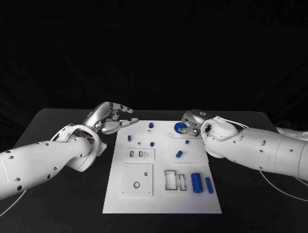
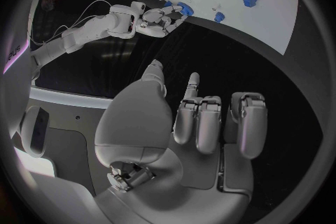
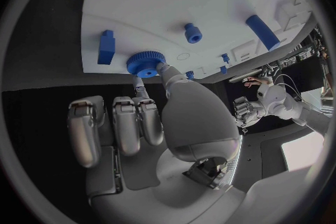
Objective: Assemble the parts on the task board
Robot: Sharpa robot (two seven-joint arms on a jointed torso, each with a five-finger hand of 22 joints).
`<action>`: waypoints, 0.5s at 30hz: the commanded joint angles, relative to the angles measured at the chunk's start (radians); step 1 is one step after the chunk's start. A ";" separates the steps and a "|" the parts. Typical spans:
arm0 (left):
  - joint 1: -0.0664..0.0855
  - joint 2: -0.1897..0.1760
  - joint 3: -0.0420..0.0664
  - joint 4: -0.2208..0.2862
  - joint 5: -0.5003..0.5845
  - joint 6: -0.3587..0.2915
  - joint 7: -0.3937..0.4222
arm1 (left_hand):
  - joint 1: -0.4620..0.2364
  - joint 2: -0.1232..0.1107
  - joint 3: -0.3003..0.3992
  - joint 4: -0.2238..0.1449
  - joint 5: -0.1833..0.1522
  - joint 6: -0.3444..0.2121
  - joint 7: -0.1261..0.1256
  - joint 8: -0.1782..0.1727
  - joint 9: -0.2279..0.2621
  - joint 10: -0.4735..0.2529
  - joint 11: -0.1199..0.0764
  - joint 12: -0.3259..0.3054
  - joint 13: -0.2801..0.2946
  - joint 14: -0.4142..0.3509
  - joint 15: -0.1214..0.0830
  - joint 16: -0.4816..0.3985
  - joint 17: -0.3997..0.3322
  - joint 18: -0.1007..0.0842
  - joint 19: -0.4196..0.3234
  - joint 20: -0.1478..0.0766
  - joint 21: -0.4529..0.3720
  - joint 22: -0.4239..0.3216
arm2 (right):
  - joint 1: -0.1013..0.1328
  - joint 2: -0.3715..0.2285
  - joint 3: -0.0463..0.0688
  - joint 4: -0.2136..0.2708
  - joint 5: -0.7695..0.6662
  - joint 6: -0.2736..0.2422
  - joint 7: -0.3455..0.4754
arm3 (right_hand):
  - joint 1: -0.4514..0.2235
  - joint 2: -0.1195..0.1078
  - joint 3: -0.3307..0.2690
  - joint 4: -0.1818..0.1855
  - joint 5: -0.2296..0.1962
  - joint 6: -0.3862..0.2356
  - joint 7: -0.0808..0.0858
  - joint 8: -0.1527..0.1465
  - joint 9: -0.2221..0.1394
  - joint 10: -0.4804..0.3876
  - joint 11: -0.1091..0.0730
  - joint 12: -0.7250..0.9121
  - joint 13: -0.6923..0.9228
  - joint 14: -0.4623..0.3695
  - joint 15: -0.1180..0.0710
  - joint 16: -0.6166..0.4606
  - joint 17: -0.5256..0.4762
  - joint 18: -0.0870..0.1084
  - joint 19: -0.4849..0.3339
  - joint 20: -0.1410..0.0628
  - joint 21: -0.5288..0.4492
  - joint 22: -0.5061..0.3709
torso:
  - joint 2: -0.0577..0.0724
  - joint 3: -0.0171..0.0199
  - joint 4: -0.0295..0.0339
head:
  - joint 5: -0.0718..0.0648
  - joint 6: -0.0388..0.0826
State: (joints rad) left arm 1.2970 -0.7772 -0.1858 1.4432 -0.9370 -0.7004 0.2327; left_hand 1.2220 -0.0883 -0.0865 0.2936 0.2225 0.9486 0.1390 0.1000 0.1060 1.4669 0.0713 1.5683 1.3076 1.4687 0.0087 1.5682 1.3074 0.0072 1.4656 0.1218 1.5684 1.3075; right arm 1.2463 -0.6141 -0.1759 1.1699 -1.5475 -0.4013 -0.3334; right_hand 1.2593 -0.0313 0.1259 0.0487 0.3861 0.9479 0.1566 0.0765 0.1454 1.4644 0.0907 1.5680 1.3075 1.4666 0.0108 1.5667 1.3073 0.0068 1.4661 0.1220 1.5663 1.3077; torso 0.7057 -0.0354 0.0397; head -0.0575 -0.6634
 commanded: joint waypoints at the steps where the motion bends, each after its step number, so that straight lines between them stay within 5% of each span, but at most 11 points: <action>1: 0.000 0.001 0.001 0.003 -0.003 0.002 0.010 | 0.002 0.009 0.007 0.002 -0.004 0.007 0.002 -0.006 -0.001 0.104 0.004 0.002 0.263 0.102 0.005 0.003 0.263 -0.007 0.105 0.007 0.002 0.263 | -0.002 0.001 -0.001 -0.001 -0.010 0.025 -0.011 | -0.008 -0.007 0.013 -0.003 0.013 0.007 0.000 -0.003 0.003 0.106 0.002 0.003 0.263 0.104 0.005 0.004 0.263 -0.007 0.105 0.005 0.004 0.263 | 0.000 0.0000 -0.0001 | 0.000 -0.001; 15: 0.000 0.001 0.001 0.003 -0.003 0.001 0.010 | 0.002 0.012 0.008 0.002 -0.004 0.007 0.002 -0.006 -0.001 0.104 0.004 0.002 0.263 0.102 0.005 0.003 0.263 -0.007 0.105 0.007 0.002 0.263 | -0.003 -0.002 -0.001 0.006 0.045 0.001 0.004 | 0.000 -0.021 0.076 -0.039 0.037 0.077 -0.007 0.017 0.032 0.106 -0.004 0.003 0.263 0.104 0.001 0.004 0.263 -0.007 0.105 0.002 0.004 0.263 | 0.000 0.0000 0.0007 | 0.002 -0.002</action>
State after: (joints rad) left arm 1.2970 -0.7772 -0.1858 1.4434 -0.9371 -0.7005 0.2327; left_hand 1.2262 -0.0841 -0.0836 0.2964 0.2225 0.9486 0.1390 0.1000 0.1060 1.4669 0.0713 1.5683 1.3075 1.4687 0.0087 1.5682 1.3073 0.0072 1.4656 0.1218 1.5684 1.3074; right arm 1.2477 -0.6154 -0.1746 1.1748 -1.5326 -0.4052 -0.3328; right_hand 1.2515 -0.0521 0.1968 0.0091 0.4169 1.0066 0.1633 0.0896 0.1646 1.4643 0.0906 1.5680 1.3075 1.4666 0.0108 1.5667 1.3081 0.0068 1.4661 0.1220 1.5663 1.3076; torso 0.7053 -0.0352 0.0401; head -0.0565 -0.6664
